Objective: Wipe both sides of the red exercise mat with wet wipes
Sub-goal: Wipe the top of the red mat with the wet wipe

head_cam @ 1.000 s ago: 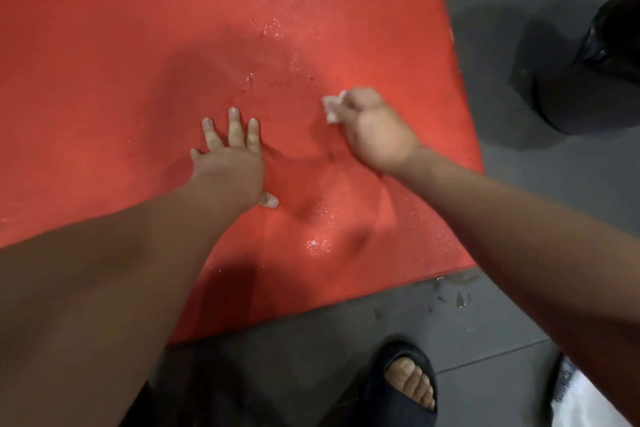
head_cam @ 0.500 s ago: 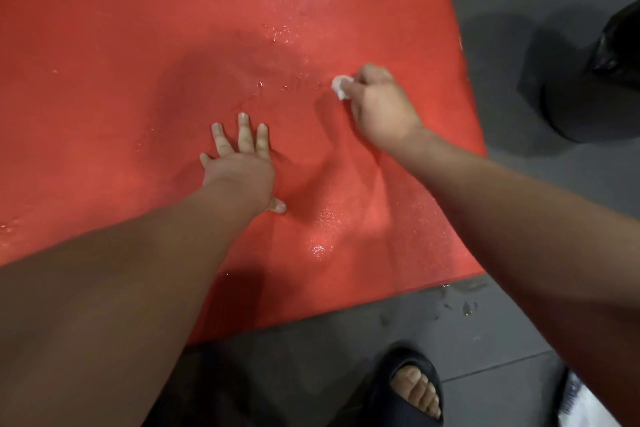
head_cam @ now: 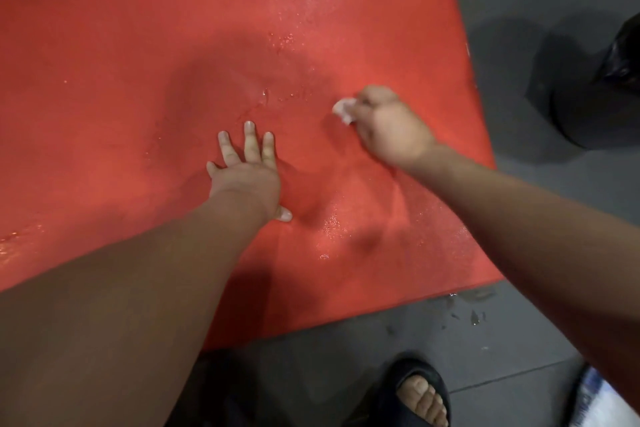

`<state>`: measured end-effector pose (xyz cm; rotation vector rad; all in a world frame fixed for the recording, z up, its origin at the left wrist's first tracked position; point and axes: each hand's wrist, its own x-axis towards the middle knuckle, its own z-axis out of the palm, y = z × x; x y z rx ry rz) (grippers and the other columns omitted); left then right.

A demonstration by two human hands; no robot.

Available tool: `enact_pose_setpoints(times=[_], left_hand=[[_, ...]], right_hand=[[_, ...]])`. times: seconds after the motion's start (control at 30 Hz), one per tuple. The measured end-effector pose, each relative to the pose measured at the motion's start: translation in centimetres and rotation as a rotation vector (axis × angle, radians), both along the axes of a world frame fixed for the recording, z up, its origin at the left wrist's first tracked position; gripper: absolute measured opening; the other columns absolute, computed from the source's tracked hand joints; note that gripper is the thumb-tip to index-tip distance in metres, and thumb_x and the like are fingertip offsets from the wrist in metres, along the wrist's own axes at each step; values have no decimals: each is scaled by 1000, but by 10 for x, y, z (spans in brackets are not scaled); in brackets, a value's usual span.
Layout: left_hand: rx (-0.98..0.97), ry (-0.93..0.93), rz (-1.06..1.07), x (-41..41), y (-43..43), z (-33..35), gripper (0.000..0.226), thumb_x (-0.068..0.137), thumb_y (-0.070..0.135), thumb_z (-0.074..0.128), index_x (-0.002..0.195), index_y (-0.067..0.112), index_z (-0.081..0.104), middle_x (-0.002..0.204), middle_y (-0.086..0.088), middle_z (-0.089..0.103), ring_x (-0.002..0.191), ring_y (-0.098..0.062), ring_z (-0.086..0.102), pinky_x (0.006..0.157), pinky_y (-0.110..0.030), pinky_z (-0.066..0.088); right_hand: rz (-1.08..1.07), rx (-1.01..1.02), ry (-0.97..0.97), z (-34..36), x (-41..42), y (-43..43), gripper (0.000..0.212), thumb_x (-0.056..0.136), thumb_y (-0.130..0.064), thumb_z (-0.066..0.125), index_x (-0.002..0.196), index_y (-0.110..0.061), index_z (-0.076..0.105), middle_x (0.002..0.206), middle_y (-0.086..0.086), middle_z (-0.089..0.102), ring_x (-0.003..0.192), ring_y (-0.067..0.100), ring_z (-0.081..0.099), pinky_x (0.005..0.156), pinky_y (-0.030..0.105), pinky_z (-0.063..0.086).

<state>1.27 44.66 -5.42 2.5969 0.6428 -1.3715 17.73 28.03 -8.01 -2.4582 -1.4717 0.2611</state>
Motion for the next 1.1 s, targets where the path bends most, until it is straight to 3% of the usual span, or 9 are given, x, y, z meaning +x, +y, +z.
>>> enact_pose_setpoints(times=[0.1, 0.17, 0.3, 0.4, 0.53, 0.63, 0.83, 0.93, 1.1], left_hand=[[10, 10, -5, 1, -1, 1, 142, 74, 65, 76, 151, 17, -33, 153, -11, -48, 146, -51, -25, 120, -65, 16], [14, 15, -1, 2, -2, 1, 143, 74, 65, 77, 152, 17, -33, 153, -11, -48, 146, -51, -26, 120, -65, 16], [14, 8, 3, 2, -2, -1, 143, 74, 64, 77, 152, 17, -33, 153, -11, -48, 146, -51, -26, 120, -65, 15], [16, 10, 0, 2, -3, -2, 142, 75, 64, 77, 152, 17, -33, 154, -11, -48, 146, -51, -26, 120, -65, 16], [20, 8, -12, 1, -3, 0, 140, 77, 64, 76, 152, 16, -32, 154, -13, -47, 146, -52, -24, 120, -65, 16], [28, 14, -14, 2, -4, 2, 140, 76, 65, 75, 152, 16, -32, 155, -13, -46, 147, -52, -23, 120, -65, 18], [32, 18, -3, 2, -5, 1, 140, 77, 63, 76, 152, 17, -33, 154, -12, -47, 147, -51, -25, 120, -64, 17], [33, 16, -6, 2, -6, 2, 140, 77, 64, 75, 152, 17, -33, 154, -12, -47, 147, -51, -24, 120, -64, 18], [38, 9, -9, 1, -5, 1, 140, 77, 63, 76, 152, 16, -32, 155, -12, -46, 147, -52, -24, 119, -65, 19]], right_hand=[[-438, 66, -75, -2, 41, -14, 37, 94, -24, 39, 101, -12, 74, 91, 17, 60, 87, 38, 59, 76, 36, 47], [-492, 97, -44, -1, 36, -9, 29, 93, -15, 47, 104, -11, 74, 91, 15, 61, 86, 36, 61, 78, 34, 48], [-143, 111, 250, 4, -45, 3, 28, 92, -15, 54, 112, -6, 70, 93, 8, 61, 80, 20, 55, 72, 27, 44], [104, 129, 162, 0, -58, -17, 23, 96, -14, 54, 115, -13, 68, 106, 1, 65, 99, 22, 58, 91, 29, 46], [-365, 28, -115, -1, 27, -41, 32, 91, -10, 44, 111, -18, 68, 96, 14, 59, 92, 38, 56, 83, 38, 42], [-602, 27, -88, 2, 50, -50, 32, 93, -11, 46, 114, -12, 71, 95, 18, 59, 89, 39, 59, 80, 36, 44], [-72, 124, 154, -10, -59, -50, 38, 90, -3, 51, 124, -7, 65, 104, 7, 66, 99, 30, 63, 93, 34, 48], [96, 91, 59, -9, -47, -62, 40, 87, 0, 64, 125, -11, 65, 105, 5, 63, 96, 28, 60, 90, 36, 49], [-446, 33, -58, -2, 44, -53, 32, 86, -7, 45, 105, -15, 70, 92, 17, 56, 88, 39, 57, 78, 38, 44]])
